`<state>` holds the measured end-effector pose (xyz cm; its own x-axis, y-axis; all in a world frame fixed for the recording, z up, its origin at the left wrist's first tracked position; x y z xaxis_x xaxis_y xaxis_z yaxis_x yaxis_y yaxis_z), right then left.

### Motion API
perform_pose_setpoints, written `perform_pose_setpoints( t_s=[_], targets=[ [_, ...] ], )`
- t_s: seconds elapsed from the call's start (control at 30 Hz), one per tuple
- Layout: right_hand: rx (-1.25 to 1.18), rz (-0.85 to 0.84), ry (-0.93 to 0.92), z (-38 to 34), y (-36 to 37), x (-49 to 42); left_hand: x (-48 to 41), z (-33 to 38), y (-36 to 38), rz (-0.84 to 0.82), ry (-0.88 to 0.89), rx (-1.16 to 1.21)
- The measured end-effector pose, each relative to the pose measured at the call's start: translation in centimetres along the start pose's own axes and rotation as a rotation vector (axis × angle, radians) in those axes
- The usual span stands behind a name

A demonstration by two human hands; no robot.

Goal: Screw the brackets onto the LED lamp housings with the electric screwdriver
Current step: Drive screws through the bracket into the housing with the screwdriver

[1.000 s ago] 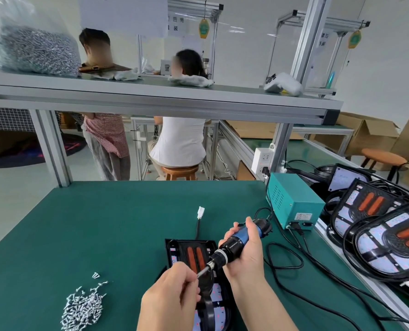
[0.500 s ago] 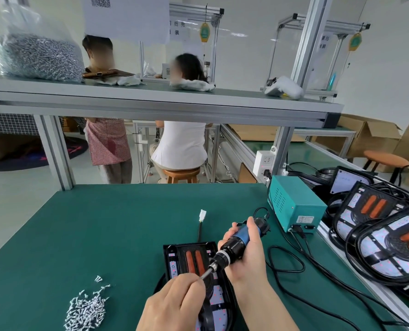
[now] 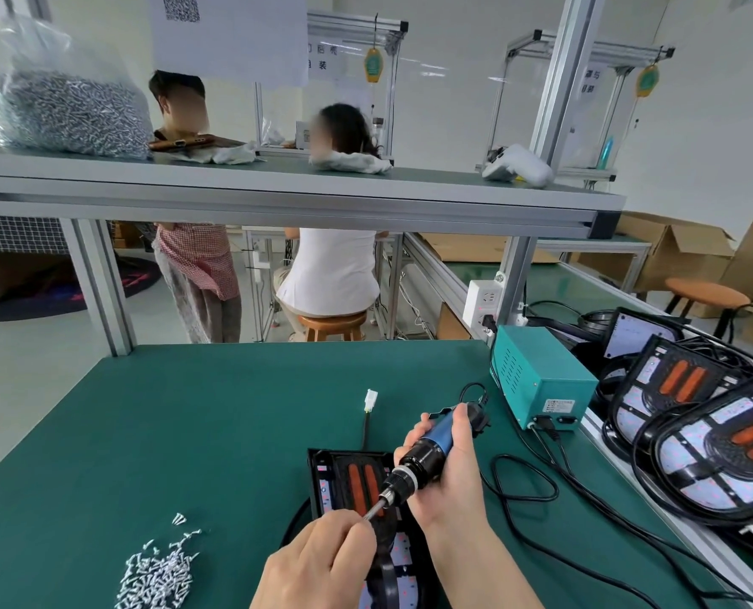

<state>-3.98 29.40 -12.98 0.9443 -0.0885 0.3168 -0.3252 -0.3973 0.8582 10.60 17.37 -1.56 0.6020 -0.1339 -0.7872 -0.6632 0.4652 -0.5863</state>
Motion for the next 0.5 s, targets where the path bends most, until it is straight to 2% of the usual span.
perform_pose_setpoints(
  t_s=[0.27, 0.5],
  targets=[
    [0.01, 0.027, 0.004, 0.16, -0.29, -0.15, -0.23, 0.36, 0.27, -0.034, 0.044, 0.042],
    [0.026, 0.037, -0.017, 0.07, -0.37, -0.26, -0.21, 0.4, 0.64, -0.124, -0.008, -0.032]
  ],
)
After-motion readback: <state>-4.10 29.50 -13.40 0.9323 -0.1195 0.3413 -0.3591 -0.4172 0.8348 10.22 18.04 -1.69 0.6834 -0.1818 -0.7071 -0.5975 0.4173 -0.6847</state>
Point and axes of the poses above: each hand's wrist, its own x-axis away from the middle knuckle, its own y-axis out of the palm, z = x × y, the point moved 10 cm from there along -x, towards the middle knuckle, and after that the axes turned 5 degrees about -y, right-handed, at the moved point
